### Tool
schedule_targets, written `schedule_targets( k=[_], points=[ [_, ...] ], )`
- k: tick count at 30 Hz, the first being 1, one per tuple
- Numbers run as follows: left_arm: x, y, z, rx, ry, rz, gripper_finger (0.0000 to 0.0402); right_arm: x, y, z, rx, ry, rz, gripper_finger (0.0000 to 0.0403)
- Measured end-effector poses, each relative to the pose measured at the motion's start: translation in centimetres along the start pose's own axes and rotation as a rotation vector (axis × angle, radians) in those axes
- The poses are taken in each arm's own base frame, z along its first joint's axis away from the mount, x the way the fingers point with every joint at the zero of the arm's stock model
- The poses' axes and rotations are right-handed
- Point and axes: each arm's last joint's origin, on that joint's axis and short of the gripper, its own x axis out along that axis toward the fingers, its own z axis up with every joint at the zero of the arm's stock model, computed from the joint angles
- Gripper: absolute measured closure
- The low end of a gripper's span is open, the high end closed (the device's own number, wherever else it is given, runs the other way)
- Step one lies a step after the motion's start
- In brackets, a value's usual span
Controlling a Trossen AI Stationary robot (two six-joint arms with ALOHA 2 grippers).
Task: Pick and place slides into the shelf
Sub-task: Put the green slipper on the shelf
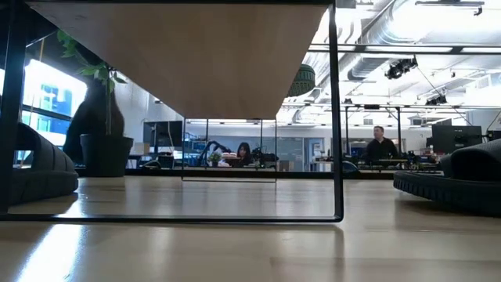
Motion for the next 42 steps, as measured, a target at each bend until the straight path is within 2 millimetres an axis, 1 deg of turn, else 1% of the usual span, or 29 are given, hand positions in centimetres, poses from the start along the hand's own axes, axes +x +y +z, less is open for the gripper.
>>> schedule_targets(
  k=[3, 6, 9, 11, 14, 16, 19, 22, 24, 25, 28, 30, 33, 36, 42],
  points=[
    [0.0, 0.0, 0.0, 0.000, -0.011, 0.009, 0.0396, 1.8, 0.1, 0.1, -0.018, -0.022, 0.194, 0.0403],
    [0.0, 0.0, 0.0, 0.001, -0.014, 0.011, 0.0396, 4.6, 0.1, -0.6, 0.008, -0.015, 0.332, 0.0403],
    [0.0, 0.0, 0.0, 0.001, -0.014, 0.010, 0.0396, 7.9, 0.2, -2.5, -0.011, 0.045, 0.386, 0.0403],
    [0.0, 0.0, 0.0, 0.001, -0.014, 0.010, 0.0396, 10.3, 0.6, -4.4, -0.054, 0.097, 0.427, 0.0403],
    [0.0, 0.0, 0.0, 0.000, -0.013, 0.011, 0.0396, 13.3, 1.9, -6.7, -0.135, 0.187, 0.506, 0.0403],
    [0.0, 0.0, 0.0, 0.000, -0.013, 0.011, 0.0396, 14.7, 3.2, -7.7, -0.196, 0.255, 0.544, 0.0403],
    [0.0, 0.0, 0.0, 0.000, -0.013, 0.011, 0.0396, 16.5, 5.6, -9.4, -0.342, 0.411, 0.530, 0.0403],
    [0.0, 0.0, 0.0, 0.000, -0.013, 0.011, 0.0396, 17.9, 8.4, -11.7, -0.527, 0.585, 0.483, 0.0403],
    [0.0, 0.0, 0.0, 0.000, -0.013, 0.011, 0.0396, 18.7, 10.3, -13.1, -0.602, 0.649, 0.458, 0.0403],
    [0.0, 0.0, 0.0, 0.000, -0.013, 0.011, 0.0396, 19.0, 11.2, -13.8, -0.624, 0.664, 0.458, 0.0403],
    [0.0, 0.0, 0.0, 0.000, -0.012, 0.011, 0.0396, 19.7, 13.6, -16.7, -0.662, 0.721, 0.531, 0.0403],
    [0.0, 0.0, 0.0, 0.000, -0.012, 0.011, 0.0396, 20.2, 14.8, -18.5, -0.660, 0.752, 0.576, 0.0403],
    [0.0, 0.0, 0.0, -0.001, -0.008, 0.010, 0.0396, 20.5, 15.7, -20.3, -0.706, 0.782, 0.613, 0.0403],
    [0.0, 0.0, 0.0, -0.001, -0.007, 0.010, 0.0396, 21.1, 16.4, -21.9, -0.794, 0.789, 0.603, 0.0403],
    [0.0, 0.1, 0.0, -0.002, -0.004, 0.011, 0.0396, 22.0, 16.9, -25.5, -0.846, 0.874, 0.555, 0.0403]
  ],
)
